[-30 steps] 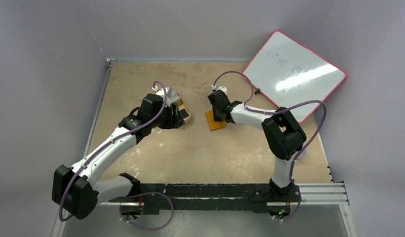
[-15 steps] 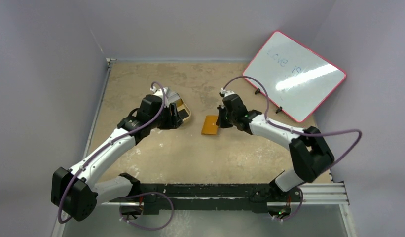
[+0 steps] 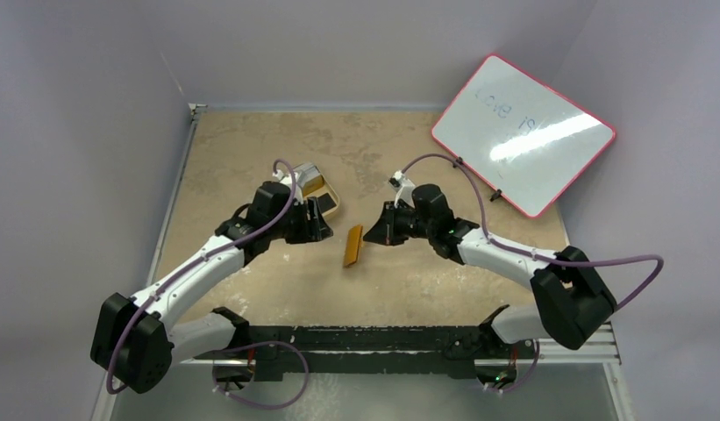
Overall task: Put the credit cards into the card holder
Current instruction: Open the card holder at the center of the board.
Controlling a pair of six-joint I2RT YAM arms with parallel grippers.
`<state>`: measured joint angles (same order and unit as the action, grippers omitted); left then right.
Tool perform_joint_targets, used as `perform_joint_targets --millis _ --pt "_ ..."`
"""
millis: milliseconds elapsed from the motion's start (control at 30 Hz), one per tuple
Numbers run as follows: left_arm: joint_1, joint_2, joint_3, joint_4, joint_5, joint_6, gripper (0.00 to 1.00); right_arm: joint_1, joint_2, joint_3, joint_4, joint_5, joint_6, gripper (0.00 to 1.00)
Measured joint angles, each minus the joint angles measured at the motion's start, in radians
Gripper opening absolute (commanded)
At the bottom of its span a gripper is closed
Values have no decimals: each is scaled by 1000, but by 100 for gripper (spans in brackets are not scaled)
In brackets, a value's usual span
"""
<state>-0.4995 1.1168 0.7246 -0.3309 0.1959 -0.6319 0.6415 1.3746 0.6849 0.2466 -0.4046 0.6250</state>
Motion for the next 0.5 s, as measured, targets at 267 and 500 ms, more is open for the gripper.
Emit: perform_joint_targets --millis 267,500 --pt "0 -1 -5 -4 -30 -24 55 0 28 16 149 -124 56 0" --pt "0 6 -5 -14 -69 -38 51 -1 45 18 147 -135 76 0"
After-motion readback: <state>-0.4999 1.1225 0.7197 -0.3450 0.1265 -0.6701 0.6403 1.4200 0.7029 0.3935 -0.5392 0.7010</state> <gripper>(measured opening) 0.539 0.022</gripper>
